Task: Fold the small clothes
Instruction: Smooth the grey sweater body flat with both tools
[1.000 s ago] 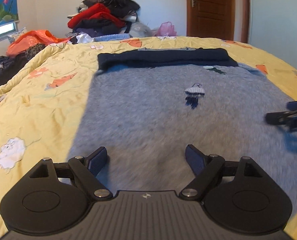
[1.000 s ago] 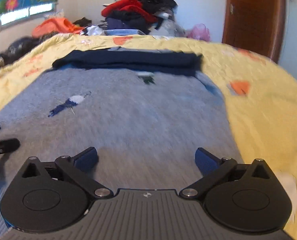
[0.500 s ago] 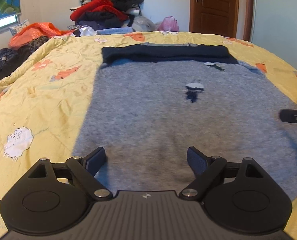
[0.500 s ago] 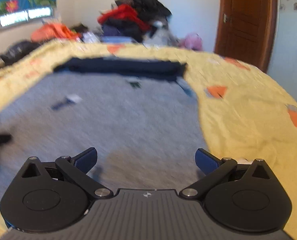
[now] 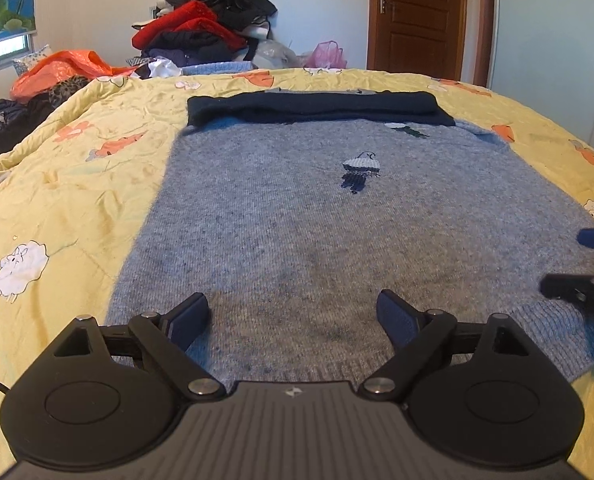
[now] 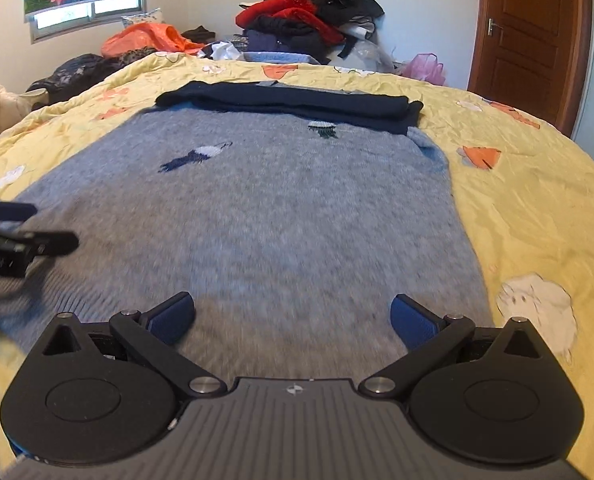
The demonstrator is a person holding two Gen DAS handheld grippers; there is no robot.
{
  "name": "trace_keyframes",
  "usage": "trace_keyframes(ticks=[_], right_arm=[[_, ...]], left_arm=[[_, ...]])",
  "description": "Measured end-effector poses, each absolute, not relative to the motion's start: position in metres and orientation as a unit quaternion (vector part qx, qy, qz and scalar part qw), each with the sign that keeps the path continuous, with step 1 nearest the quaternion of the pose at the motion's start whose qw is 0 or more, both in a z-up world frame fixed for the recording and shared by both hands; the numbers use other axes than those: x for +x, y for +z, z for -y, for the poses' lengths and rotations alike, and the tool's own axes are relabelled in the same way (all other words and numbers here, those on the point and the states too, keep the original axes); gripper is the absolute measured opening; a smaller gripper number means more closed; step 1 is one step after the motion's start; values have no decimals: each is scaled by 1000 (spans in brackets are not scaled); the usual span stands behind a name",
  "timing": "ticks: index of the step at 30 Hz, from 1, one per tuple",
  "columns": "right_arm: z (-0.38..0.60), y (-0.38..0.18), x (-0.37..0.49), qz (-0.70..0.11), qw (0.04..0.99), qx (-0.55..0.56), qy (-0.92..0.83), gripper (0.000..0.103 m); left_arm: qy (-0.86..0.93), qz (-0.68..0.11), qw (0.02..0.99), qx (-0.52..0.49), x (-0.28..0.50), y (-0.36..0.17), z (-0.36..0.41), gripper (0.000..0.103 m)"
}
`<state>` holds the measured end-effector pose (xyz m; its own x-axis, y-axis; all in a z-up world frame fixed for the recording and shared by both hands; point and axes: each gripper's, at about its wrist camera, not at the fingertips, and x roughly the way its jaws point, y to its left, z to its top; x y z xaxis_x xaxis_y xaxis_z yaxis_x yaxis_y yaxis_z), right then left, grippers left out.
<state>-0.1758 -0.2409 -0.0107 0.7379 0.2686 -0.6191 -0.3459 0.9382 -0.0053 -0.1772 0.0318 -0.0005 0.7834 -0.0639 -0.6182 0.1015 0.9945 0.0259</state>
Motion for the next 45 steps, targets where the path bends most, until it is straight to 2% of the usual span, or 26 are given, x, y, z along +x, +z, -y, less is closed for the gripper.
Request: trace_keyframes(ticks=[14,23,29,33,37,42,45], right_arm=[[255,-13,-195,-310,934,-58,167,103],[258,0,-208,-334,928,-57,159,103],[235,-6,-212,-331,921,-80,187,103],[253,-8,-218,-328,921,-70,201,103],[267,-6,-228,-334,918,-74,203,103],[270,-4,-236,-335,916,-84,205,103],[282,5,-240,-319,927,-43,192,103]], left_arm=[[-51,-320,945,31,-187,-3,-37,92],[-51,-322,944,40,-221,8,-31,92],[-107,-316,938,97,-230,5,4,92],[-128,-339,930,55,-227,1,-13,93],[-132,-341,929,62,-234,1,-25,93],[-108,-329,937,49,-254,5,-39,93],[-79,-312,946,22,-262,13,-57,93]])
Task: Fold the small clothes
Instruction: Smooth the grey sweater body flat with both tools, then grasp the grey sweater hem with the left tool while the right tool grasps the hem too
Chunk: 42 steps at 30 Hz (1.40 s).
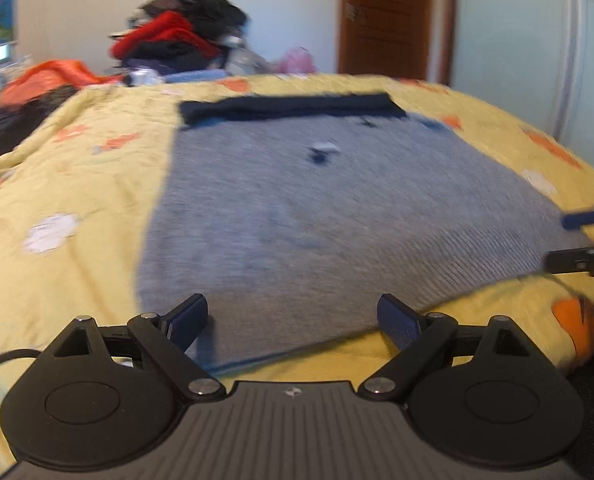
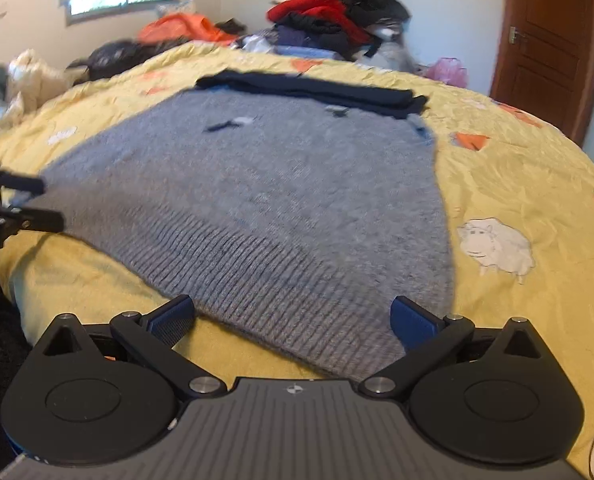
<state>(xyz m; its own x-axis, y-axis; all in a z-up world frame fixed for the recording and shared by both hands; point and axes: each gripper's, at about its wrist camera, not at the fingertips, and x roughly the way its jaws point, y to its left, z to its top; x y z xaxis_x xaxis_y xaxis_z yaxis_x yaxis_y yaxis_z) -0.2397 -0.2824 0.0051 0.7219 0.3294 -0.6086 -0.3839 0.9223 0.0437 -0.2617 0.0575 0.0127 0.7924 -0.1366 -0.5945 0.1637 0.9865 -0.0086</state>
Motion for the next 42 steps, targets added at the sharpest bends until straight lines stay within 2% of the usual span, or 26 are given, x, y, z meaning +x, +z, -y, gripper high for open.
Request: trace_keyframes(ticks=[4,7,12,13,16,21,26,30,35,39,42], right_arm=[[316,21,-232,-299,941,54,151,103],[322,24,-222,-309,935,85,151,103],[289,11,-213,-339,921,52,184,103],[282,5,-212,-352,917,36,185,103],[265,-7,-226,-334,921,-82,183,103],[289,-1,-225,-357,914,-59,183,103],[306,14,-229,-351,916,20,195,103],[321,14,-217,-365,914,69,164,103],[341,8,-211,-385,904,109,149,103],[355,8,-200,-402,876,185,191,103],[366,8,-189,-418,850,239,213,103]], left_arm=[[-47,-297,953,-38,-257,20,-86,93],[-59,-302,948,-83,-249,23,-93,93],[-85,-330,938,-60,-241,8,-65,93],[-87,-331,939,-40,-242,5,-58,96],[-101,-338,935,17,-246,2,-45,98],[-95,-328,940,-3,-257,9,-68,98],[-57,-314,944,-84,-256,24,-109,98],[-39,-356,916,-181,-240,16,-135,98],[-68,-352,893,-273,-238,11,-154,99],[-147,-366,824,-406,-226,-3,-169,99],[-156,-376,810,-423,-220,-5,-172,99]])
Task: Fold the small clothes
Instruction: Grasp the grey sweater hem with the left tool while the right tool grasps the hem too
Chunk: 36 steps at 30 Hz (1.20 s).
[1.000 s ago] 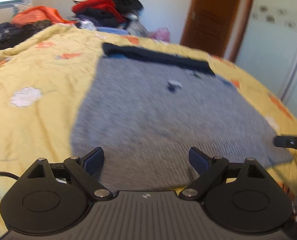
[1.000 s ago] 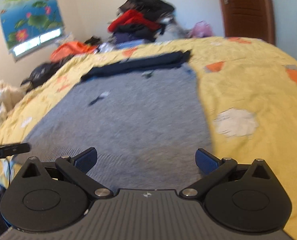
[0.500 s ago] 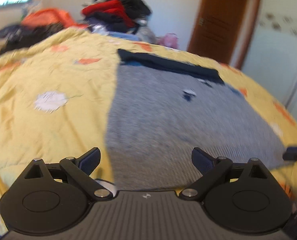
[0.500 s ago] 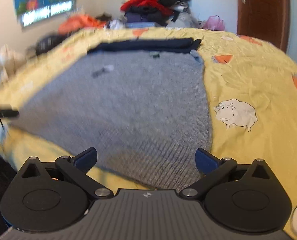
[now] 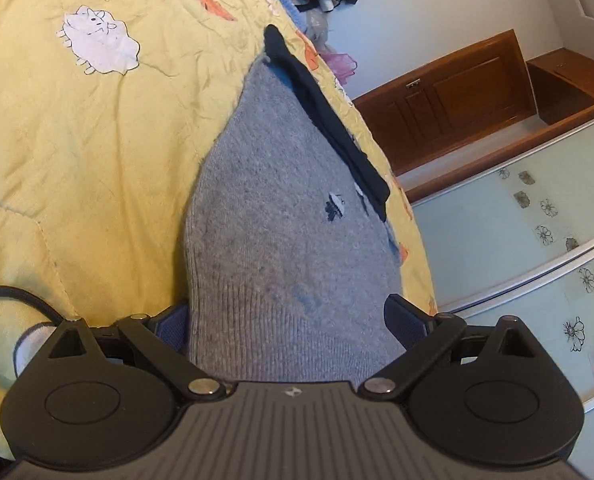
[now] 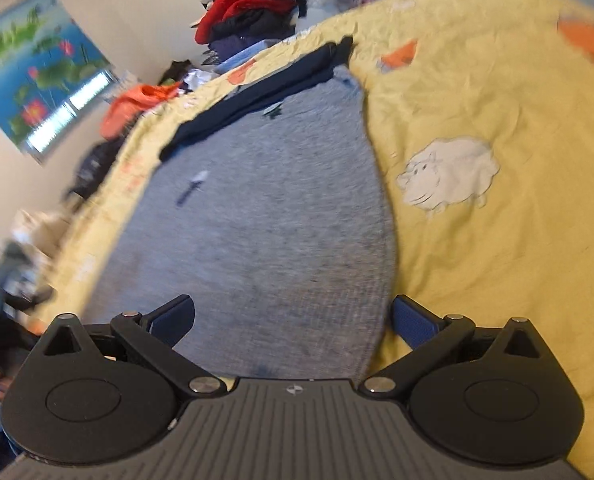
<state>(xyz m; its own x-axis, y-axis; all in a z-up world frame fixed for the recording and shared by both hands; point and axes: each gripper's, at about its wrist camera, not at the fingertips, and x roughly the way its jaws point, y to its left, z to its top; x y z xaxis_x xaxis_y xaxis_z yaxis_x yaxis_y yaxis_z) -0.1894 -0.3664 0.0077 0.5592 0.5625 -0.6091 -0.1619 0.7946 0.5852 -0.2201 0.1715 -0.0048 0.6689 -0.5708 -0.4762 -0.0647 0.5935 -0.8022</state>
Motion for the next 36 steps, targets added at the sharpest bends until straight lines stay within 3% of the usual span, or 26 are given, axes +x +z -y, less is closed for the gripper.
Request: trace_keyframes(ticks=[3,5,7,11,12,21,25,28,33,36], right_arm=[[375,7,-182,-429,833,269,225,103],[380,5,-180,-431,824,285,231,103],[387,4,-180,-430,816,305,234,103],[399,-1,-181,-426,801,345,240,103],[401,-2,-182,-423,799,351,243,103],[411,-5,-178,-416,796,377,226,103],[396,-9,-170,-432,774,379,266,103],[388,-9,-169,-441,772,365,277,95],[399,-14,-175,-442,769,377,266,70],[402,-16,-179,-439,770,378,268,67]], left_arm=[[-166,-388,803,-420,-216,-5,-173,96],[-154,-401,813,-392,-213,-3,-170,73],[-141,-412,822,-367,-211,-2,-168,44],[-129,-426,817,-367,-210,-8,-179,21],[-118,-430,821,-355,-211,-9,-179,5],[-121,-426,835,-326,-213,-8,-177,5],[-140,-436,810,-367,-207,-16,-180,8],[-155,-436,786,-411,-205,-27,-188,9],[-168,-438,757,-454,-209,-38,-201,9],[-168,-440,761,-446,-209,-36,-200,9]])
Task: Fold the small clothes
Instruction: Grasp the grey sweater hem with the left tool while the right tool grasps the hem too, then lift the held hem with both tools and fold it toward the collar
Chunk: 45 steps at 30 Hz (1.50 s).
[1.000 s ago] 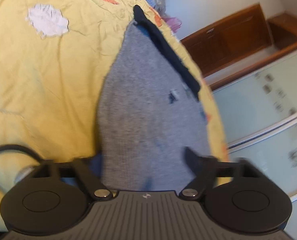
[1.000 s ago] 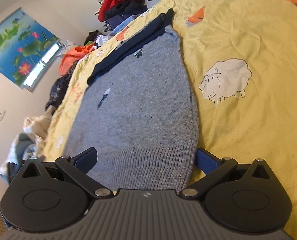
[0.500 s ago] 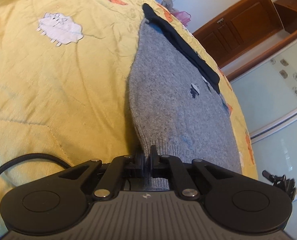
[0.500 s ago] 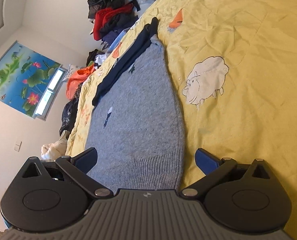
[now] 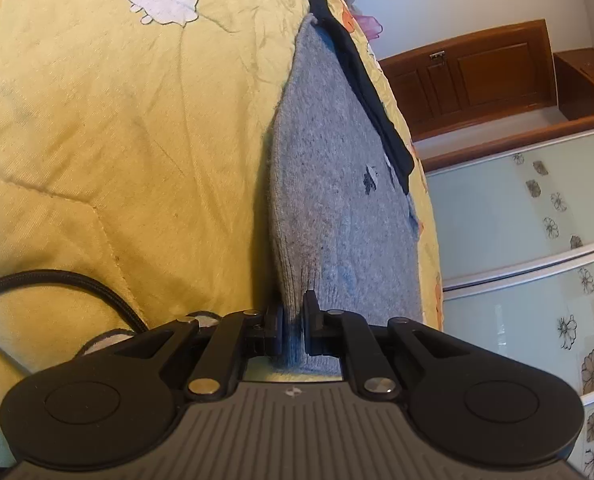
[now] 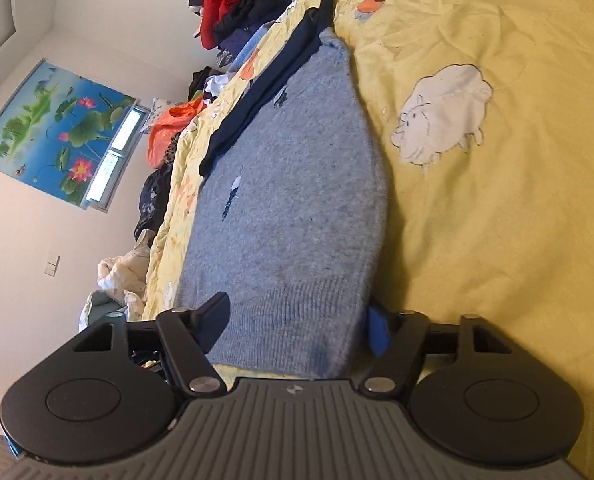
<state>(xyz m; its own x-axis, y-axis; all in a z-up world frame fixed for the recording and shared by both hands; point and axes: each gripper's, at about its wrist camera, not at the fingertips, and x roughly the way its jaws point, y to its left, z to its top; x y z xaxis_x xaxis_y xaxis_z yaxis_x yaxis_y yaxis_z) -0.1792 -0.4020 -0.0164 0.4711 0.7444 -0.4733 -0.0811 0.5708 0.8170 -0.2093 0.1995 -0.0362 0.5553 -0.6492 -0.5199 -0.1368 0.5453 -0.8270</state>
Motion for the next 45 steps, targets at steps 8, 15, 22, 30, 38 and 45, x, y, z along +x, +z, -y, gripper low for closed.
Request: trace_keyframes(ticks=[8,15,22,30,38,45], right_arm=[[394,-13,-175,-438,770,371,278,79],[388,-24,-176,-461,785,334,244,7],[393,-20,-179,-441,786,350,258,9],[400,9,-167,-381,770,412,304,9],[406,37,-111,-325,757,466,323,9],[410,33,23,-293,741,529,291,10]], left_arm=[[-167,-440,750,-464,-206,-39,-199,11],[-137,-429,806,-384,-215,-19,-185,5],[-157,-416,817,-368,-211,3,-188,5],[-179,-377,823,-387,-190,41,-197,5],[-177,-342,829,-406,-130,80,-201,5],[-151,-327,844,-397,-7,108,-198,5]])
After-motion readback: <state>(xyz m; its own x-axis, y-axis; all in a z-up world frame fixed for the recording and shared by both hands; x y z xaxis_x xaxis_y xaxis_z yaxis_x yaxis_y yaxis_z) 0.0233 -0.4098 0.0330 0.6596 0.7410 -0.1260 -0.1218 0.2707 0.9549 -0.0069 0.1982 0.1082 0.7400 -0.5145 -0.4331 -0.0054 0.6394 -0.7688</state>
